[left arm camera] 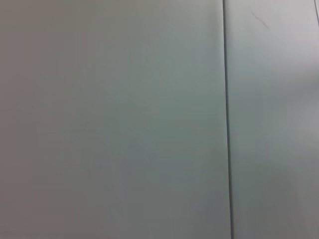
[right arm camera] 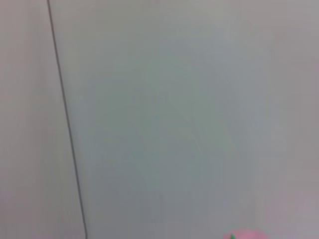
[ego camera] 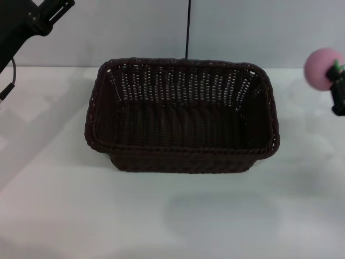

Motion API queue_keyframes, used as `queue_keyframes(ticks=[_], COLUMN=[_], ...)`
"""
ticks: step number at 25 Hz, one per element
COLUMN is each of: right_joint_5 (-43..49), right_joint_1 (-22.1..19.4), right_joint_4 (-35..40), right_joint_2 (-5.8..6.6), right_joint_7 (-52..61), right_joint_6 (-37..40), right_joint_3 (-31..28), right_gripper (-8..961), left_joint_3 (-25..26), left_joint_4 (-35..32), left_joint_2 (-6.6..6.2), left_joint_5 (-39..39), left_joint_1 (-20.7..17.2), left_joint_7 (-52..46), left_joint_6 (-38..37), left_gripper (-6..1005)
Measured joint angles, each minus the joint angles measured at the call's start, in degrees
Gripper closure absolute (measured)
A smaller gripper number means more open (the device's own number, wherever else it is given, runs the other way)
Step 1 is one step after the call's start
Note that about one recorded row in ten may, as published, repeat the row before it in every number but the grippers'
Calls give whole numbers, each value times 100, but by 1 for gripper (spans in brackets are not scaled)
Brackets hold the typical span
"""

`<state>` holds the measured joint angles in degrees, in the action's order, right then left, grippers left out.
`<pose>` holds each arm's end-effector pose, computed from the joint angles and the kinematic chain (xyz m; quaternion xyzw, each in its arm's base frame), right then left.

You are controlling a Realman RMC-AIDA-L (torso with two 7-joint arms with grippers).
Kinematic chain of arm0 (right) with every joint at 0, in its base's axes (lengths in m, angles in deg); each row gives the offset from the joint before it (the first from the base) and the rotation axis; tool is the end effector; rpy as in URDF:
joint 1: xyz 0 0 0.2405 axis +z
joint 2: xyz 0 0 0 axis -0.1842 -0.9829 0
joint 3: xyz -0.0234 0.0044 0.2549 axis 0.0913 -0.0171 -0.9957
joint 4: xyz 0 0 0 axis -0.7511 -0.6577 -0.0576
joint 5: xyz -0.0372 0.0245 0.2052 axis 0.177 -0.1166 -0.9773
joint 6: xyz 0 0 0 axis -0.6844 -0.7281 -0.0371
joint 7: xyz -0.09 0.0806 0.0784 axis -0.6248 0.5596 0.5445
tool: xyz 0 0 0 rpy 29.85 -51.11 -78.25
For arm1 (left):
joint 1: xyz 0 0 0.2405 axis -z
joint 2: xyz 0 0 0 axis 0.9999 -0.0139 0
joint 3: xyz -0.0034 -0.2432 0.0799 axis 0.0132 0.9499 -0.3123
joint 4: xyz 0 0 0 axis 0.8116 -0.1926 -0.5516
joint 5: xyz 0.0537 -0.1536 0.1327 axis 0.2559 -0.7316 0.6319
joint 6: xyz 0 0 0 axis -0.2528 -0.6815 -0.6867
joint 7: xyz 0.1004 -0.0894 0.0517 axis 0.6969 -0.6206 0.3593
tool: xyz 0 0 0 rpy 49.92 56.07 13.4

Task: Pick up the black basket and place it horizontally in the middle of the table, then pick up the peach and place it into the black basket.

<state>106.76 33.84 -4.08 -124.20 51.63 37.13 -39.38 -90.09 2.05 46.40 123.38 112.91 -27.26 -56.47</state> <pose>0.3320 0.2951 -0.0039 -0.7404 0.2438 0.3890 0.4910 -0.2549 0.3378 0.0533 -0.7522 -0.1037 -0.5085 0.4060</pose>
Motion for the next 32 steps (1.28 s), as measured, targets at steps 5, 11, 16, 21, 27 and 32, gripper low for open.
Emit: queue_keyframes(ticks=[5,11,16,21,27,32], right_joint_5=[27,137,146,139,-146,-1086], right_joint_1=[8,541,866,784,240,-337], right_joint_4=[-32,-102,-89,-10,300,207], right_joint_2=[3,-6,-1,-6,-2,-25], right_joint_7=[214,574,957,1029,1019,784], right_joint_6=[1071,1346,830,738,989,1209], right_joint_3=[-72,893,1553,1568,1167,446], right_gripper=[863,830,803,743,611,440], left_joint_3=[-14,-15,-2,23,56,99], left_joint_4=[4,57,61,61,61,75], left_joint_2=[0,9,9,6,2,16], left_joint_5=[-6,-8,-8,-6,-6,-70], left_joint_1=[-7,-7,-35,-65,-55,-54], left_joint_7=[-5,-6,-6,-6,-6,-2], left_joint_6=[-48,-67,-105,-125,-118,-124], left_gripper=[140,139,139,139,140,140])
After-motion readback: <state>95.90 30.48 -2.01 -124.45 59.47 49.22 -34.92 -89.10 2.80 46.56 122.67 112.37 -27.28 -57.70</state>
